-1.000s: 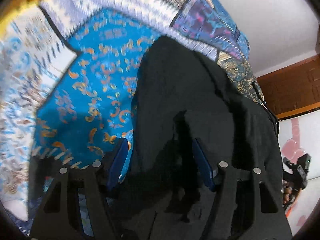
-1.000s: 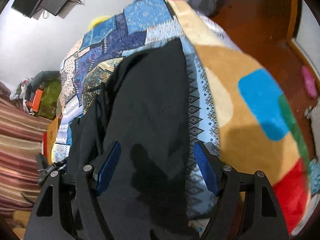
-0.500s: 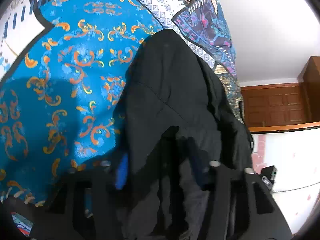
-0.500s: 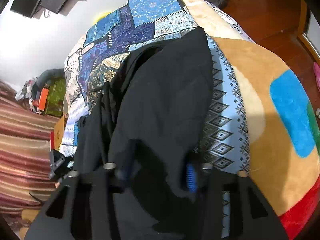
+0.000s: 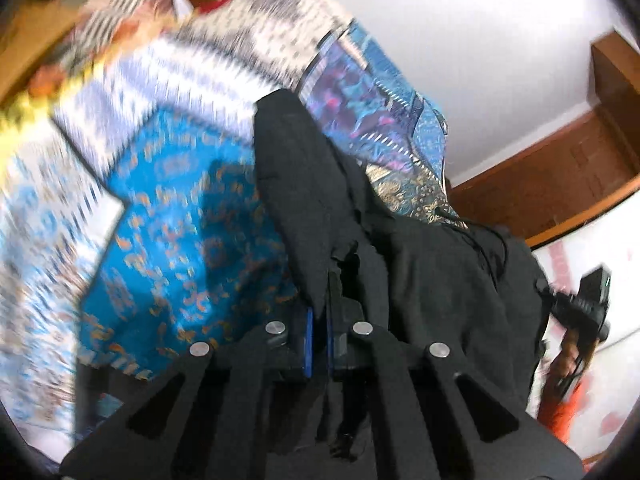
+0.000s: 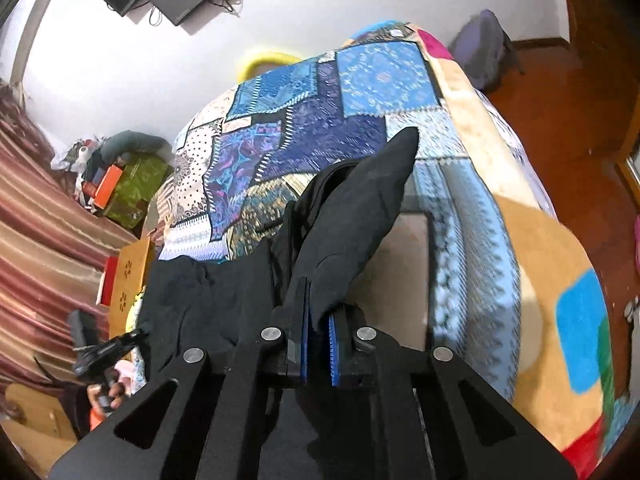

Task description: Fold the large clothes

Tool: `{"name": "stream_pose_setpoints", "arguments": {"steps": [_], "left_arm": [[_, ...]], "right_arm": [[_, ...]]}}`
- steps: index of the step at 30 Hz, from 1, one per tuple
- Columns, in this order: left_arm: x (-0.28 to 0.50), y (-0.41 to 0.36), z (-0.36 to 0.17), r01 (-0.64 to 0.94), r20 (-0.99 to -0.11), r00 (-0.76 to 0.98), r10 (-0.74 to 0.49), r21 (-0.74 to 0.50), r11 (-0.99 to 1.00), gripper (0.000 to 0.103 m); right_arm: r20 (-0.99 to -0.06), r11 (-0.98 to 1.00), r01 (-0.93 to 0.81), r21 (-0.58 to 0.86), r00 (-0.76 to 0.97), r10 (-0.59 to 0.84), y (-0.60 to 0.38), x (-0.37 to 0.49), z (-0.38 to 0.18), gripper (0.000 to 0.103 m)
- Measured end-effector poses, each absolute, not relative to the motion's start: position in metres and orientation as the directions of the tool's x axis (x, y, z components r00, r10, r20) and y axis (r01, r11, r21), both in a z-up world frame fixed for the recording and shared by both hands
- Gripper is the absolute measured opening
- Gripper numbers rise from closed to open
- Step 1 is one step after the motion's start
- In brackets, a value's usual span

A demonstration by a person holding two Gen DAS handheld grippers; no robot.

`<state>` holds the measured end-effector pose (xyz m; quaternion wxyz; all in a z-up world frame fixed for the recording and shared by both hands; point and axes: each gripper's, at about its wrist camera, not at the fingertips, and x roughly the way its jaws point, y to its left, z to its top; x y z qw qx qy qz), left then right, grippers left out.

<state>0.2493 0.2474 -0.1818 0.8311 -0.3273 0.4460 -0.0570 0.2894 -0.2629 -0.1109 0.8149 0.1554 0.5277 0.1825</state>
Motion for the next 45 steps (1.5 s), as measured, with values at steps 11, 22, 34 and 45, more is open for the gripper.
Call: {"name": "stream_pose_setpoints", "arguments": {"steps": [11,22,34,45], "left_arm": [[0.279,0.262,-0.197,-0.266,-0.792,0.564,-0.233,-0.441,0.857,0.003],[0.293,0.267,-0.235,-0.323,-0.861,0.483,-0.163,-0.348,0.880,0.004],[0.260,0.262,-0.205,-0.340,-0.863,0.494,-0.104,-0.302,0.891,0.005],[0.201,0.255,-0.142,-0.318,-0.828,0.560,-0.034,-0.252,0.914,0.007]], "right_arm": [[-0.842,0.927,-0.135,0.350,0.388,0.374,-0.239,0.333,-0.133,0.007],[-0.884,0.961,-0.123,0.249,0.375,0.277,-0.244,0.340,-0.153,0.007],[-0.870,0.974,-0.175,0.142,0.448,0.207,-0.247,0.299,-0.106,0.008],[-0.820,0.965,-0.241,0.104,0.529,0.220,-0.255,0.238,-0.054,0.009]]}}
